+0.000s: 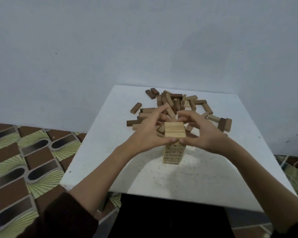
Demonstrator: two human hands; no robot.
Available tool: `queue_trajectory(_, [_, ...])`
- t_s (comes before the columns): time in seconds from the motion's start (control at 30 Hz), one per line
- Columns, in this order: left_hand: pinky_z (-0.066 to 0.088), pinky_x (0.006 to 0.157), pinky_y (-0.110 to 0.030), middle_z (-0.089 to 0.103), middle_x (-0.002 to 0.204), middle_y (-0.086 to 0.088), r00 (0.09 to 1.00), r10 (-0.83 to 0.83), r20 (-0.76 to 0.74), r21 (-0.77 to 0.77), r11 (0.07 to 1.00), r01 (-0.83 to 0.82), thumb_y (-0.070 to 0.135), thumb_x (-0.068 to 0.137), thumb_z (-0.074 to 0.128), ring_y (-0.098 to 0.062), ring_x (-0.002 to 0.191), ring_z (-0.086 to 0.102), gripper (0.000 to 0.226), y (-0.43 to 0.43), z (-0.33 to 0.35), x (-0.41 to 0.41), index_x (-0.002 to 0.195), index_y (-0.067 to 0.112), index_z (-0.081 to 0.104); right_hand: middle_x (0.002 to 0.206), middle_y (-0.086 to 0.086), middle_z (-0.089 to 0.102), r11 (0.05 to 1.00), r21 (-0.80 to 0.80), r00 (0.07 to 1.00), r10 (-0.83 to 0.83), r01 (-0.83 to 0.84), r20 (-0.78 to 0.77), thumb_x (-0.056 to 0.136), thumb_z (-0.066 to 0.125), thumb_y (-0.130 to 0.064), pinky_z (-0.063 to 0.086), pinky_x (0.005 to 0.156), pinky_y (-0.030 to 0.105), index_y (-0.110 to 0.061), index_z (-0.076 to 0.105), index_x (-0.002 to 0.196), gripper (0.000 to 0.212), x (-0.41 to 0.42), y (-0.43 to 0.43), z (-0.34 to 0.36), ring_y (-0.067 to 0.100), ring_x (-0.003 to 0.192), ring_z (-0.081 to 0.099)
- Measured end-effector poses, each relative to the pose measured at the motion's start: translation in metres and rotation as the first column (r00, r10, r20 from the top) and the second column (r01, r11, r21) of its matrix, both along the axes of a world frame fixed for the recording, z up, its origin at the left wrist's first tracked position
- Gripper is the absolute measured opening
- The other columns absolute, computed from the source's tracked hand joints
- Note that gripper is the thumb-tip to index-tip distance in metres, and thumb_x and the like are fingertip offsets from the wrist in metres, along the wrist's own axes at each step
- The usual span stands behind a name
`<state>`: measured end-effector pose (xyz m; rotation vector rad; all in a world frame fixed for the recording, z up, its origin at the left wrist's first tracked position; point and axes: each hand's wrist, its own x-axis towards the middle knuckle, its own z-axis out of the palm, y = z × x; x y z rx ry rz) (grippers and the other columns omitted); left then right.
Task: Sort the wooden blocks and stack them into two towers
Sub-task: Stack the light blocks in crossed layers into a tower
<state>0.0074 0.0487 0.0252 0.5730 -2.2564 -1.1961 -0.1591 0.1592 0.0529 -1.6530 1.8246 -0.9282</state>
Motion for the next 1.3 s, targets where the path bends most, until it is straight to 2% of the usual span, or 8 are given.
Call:
queue_trajectory(0.13, [0.044, 0.092, -0.02, 0.057, 0.104, 0.018, 1.0, 0.0, 0.016, -0.003, 1.0, 0.0, 0.017, 0.068, 0.083, 0.003, 0.103, 0.054, 0.087, 0.002, -0.004, -0.001, 0.136, 0.033, 0.031, 0.111, -0.019, 0.052, 1.0, 0.007, 1.0, 0.01, -0.01, -0.003, 0.075, 0.076, -0.009, 0.034, 0.081, -0.004, -0.03, 0.038, 0.128, 0.069, -0.004, 0.001, -0.008, -0.023, 0.103, 0.044])
queue_trajectory(0.27, [0.047, 0.085, -0.023, 0.056, 0.104, 0.022, 0.999, -0.001, 0.048, 0.006, 1.0, 0.0, 0.019, 0.069, 0.083, 0.005, 0.101, 0.054, 0.089, 0.004, -0.007, -0.002, 0.141, 0.029, 0.03, 0.111, -0.014, 0.052, 1.0, 0.017, 0.999, 0.018, -0.019, 0.039, 0.077, 0.074, -0.004, 0.035, 0.077, -0.004, -0.025, 0.038, 0.131, 0.068, -0.007, 0.002, -0.014, -0.024, 0.099, 0.044])
queue_trajectory(0.43, [0.043, 0.098, -0.026, 0.053, 0.11, 0.026, 0.997, -0.012, 0.07, 0.001, 1.0, 0.012, 0.032, 0.064, 0.082, 0.002, 0.109, 0.052, 0.091, 0.005, -0.01, -0.002, 0.138, 0.033, 0.029, 0.118, -0.009, 0.052, 0.999, 0.029, 0.999, 0.037, -0.038, 0.029, 0.075, 0.077, -0.009, 0.033, 0.081, -0.005, -0.021, 0.036, 0.137, 0.075, -0.007, 0.003, -0.017, -0.025, 0.103, 0.042])
queue_trajectory(0.73, [0.042, 0.102, -0.032, 0.054, 0.115, 0.017, 0.994, -0.012, 0.105, 0.002, 1.0, 0.012, 0.024, 0.068, 0.084, -0.003, 0.114, 0.051, 0.094, 0.004, -0.015, -0.003, 0.141, 0.032, 0.026, 0.111, -0.019, 0.047, 0.999, 0.028, 0.999, 0.019, -0.02, 0.03, 0.073, 0.078, -0.008, 0.033, 0.083, -0.004, -0.02, 0.036, 0.139, 0.079, -0.004, 0.004, -0.019, -0.023, 0.102, 0.042])
queue_trajectory(0.87, [0.044, 0.1, -0.034, 0.057, 0.119, 0.006, 0.995, -0.002, 0.096, 0.022, 1.0, 0.0, 0.034, 0.064, 0.082, -0.007, 0.114, 0.053, 0.093, 0.004, -0.016, -0.004, 0.138, 0.039, 0.025, 0.11, -0.019, 0.045, 0.999, 0.035, 0.998, 0.018, -0.02, 0.063, 0.075, 0.076, -0.003, 0.035, 0.078, -0.005, -0.016, 0.036, 0.139, 0.077, -0.003, 0.003, -0.019, -0.025, 0.098, 0.042])
queue_trajectory(1.1, [0.047, 0.096, -0.031, 0.056, 0.121, 0.005, 0.999, 0.018, 0.05, 0.104, 0.994, -0.023, 0.047, 0.058, 0.078, -0.008, 0.109, 0.056, 0.094, 0.006, -0.02, -0.003, 0.137, 0.042, 0.028, 0.112, -0.016, 0.044, 1.0, 0.009, 0.995, 0.024, -0.025, 0.101, 0.075, 0.075, -0.002, 0.036, 0.076, -0.003, -0.013, 0.034, 0.14, 0.077, -0.002, 0.004, -0.024, -0.029, 0.098, 0.041])
queue_trajectory(1.2, [0.037, 0.106, -0.024, 0.046, 0.135, 0.01, 0.999, -0.002, 0.046, 0.185, 0.983, -0.006, 0.044, 0.061, 0.079, 0.0, 0.125, 0.044, 0.102, 0.013, -0.023, -0.001, 0.143, 0.036, 0.019, 0.124, -0.011, 0.041, 1.0, 0.005, 0.986, 0.015, -0.016, 0.165, 0.076, 0.074, -0.006, 0.036, 0.08, -0.004, -0.021, 0.026, 0.142, 0.083, 0.001, 0.007, -0.03, -0.027, 0.104, 0.04])
queue_trajectory(1.3, [0.024, 0.112, -0.019, 0.022, 0.154, 0.009, 0.999, -0.025, 0.044, 0.27, 0.963, 0.013, 0.046, 0.066, 0.075, 0.005, 0.138, 0.021, 0.11, 0.023, -0.03, -0.001, 0.149, 0.029, 0.005, 0.14, -0.012, 0.033, 1.0, -0.002, 0.972, 0.001, -0.001, 0.237, 0.077, 0.076, -0.029, 0.036, 0.091, 0.003, -0.035, 0.017, 0.141, 0.087, 0.009, 0.011, -0.04, -0.009, 0.122, 0.037])
